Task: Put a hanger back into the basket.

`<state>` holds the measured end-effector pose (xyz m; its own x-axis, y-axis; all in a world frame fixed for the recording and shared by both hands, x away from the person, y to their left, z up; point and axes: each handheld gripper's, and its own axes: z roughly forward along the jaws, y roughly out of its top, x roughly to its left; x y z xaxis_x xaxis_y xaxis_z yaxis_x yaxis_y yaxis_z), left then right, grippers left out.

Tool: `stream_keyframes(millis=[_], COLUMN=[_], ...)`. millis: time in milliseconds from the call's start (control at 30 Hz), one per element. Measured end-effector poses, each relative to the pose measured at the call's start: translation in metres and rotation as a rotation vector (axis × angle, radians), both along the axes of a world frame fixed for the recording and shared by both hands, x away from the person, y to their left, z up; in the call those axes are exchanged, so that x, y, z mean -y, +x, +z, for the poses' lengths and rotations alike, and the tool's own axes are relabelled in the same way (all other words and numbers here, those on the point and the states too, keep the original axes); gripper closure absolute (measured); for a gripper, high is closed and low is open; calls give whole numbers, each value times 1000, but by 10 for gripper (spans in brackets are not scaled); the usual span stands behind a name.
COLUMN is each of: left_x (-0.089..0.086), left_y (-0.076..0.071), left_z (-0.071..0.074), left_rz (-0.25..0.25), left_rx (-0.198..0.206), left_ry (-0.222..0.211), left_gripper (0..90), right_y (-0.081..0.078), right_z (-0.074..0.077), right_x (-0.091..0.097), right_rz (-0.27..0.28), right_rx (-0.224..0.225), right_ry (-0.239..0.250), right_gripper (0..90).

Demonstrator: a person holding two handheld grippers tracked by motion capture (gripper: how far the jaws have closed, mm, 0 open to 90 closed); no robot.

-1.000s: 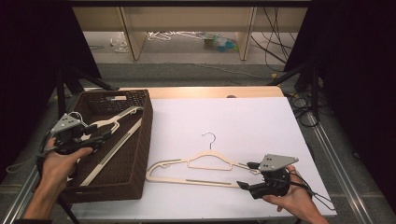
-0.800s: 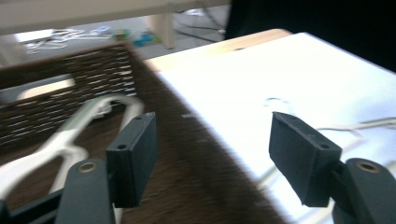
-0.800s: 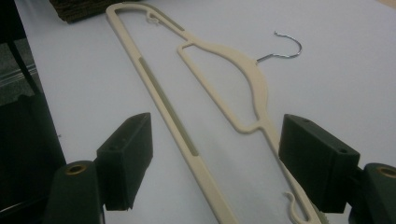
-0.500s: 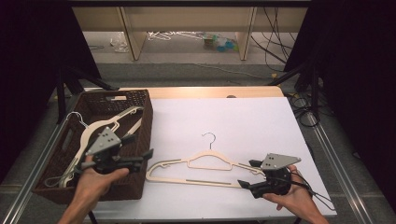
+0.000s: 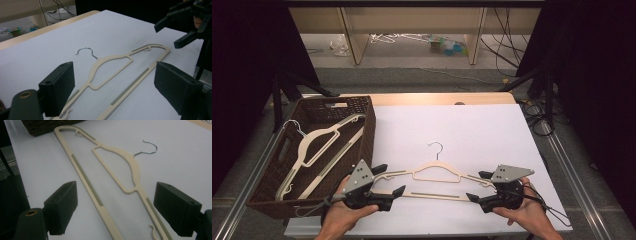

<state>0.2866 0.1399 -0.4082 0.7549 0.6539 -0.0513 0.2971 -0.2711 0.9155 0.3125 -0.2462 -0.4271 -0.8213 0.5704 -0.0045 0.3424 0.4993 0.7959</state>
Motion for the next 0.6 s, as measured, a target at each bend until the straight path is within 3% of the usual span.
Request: stream_keyframes(millis=[133, 400, 600], left_x=[5, 7, 7], left_y=[-3, -7, -11], left_z=[-12, -24, -29], left_rz=[-11, -18, -19], left_rx=[-23, -9, -23], left_ry=[2, 8, 12], left_gripper=[169, 168, 168], right_y=[0, 4, 14], right_z=[0, -4, -9], right_x=[-1, 0, 4], right_rz=[5, 10, 3], right_rx=[-5, -7, -4], right_ry=[-2, -15, -42], right_gripper=[204, 204, 207])
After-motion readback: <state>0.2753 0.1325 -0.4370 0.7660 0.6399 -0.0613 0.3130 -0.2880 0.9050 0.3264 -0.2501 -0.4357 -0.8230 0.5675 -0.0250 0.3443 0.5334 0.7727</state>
